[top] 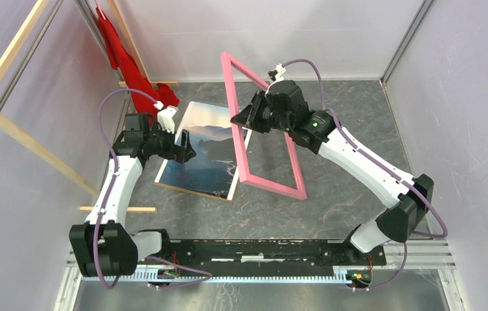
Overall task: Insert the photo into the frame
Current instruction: Turn over the photo frame at the center of the board.
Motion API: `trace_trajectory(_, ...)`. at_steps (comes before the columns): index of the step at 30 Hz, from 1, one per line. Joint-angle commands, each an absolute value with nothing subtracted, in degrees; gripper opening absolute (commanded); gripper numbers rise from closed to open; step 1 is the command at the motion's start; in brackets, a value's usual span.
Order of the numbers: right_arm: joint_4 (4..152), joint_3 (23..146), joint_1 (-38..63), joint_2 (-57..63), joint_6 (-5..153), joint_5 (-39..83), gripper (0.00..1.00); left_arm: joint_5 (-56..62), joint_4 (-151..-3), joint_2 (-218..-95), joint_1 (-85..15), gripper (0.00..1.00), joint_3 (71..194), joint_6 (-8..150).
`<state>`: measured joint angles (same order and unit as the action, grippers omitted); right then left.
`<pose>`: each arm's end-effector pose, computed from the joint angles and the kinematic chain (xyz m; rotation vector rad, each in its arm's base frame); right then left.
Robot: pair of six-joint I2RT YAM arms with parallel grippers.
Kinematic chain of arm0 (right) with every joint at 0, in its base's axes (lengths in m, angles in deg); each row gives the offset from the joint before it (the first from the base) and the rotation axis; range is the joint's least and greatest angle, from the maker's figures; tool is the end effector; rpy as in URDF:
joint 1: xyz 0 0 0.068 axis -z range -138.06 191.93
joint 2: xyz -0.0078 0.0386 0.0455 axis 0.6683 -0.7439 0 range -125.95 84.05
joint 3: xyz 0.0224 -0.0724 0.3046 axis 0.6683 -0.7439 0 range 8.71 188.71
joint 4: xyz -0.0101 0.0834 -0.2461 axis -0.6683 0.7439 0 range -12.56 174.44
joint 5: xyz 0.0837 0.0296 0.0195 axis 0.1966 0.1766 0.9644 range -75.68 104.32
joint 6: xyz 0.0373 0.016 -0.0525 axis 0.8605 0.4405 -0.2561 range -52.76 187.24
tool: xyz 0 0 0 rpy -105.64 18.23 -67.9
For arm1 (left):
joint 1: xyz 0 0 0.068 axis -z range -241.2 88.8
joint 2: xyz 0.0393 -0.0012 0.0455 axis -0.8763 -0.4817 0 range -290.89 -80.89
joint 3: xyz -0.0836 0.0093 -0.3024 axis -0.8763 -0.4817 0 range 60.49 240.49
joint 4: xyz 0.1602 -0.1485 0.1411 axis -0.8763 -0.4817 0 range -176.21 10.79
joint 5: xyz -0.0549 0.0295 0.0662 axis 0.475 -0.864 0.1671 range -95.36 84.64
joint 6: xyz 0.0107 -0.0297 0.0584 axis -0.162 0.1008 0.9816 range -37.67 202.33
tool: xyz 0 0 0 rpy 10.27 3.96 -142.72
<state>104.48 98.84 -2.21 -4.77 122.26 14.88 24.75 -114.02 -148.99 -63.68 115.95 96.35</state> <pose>0.2650 0.2579 0.4303 0.2020 2.1931 1.0600 0.2381 -0.0161 0.3149 0.4703 2.2604 -0.4828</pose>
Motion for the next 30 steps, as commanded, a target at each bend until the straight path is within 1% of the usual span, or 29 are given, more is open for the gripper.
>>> trace_trajectory(1,90.31,96.81,-2.14,1.34,129.93,21.95,0.0,27.29,-112.69,-147.48,-62.7,1.0,118.06,93.15)
trace_trajectory(6,78.04,87.6,-0.54,4.66,138.73,27.48,0.0,27.1,-110.36,-146.61,-61.86,1.0,119.35,90.31)
trace_trajectory(7,74.96,85.79,-0.22,5.12,140.31,28.56,0.0,26.91,-109.04,-146.37,-60.18,1.0,119.56,89.24)
trace_trajectory(10,72.65,82.96,0.87,6.14,142.09,30.05,0.0,25.83,-105.52,-145.56,-57.89,1.0,120.42,85.34)
trace_trajectory(14,67.67,77.19,3.15,8.31,145.03,31.87,0.0,18.6,-101.71,-146.07,-51.4,1.0,121.62,83.52)
trace_trajectory(16,67.4,75.73,4.39,9.04,145.15,32.51,0.0,14.73,-100.18,-147.02,-47.61,1.0,122.46,82.76)
trace_trajectory(21,62.71,69.44,7.3,9.78,148.1,37.53,0.01,9.08,-96.96,-150.98,-41.5,1.0,126.81,79.25)
trace_trajectory(26,64.75,68.79,9.92,10.89,145.82,39.56,0.34,4.12,-95.64,-157.01,-37.07,1.0,134.55,76.92)
trace_trajectory(30,70.91,71.91,12.46,10.69,141.29,41.78,0.47,2.73,-95.57,-162.32,-34.45,1.0,140.62,76.48)
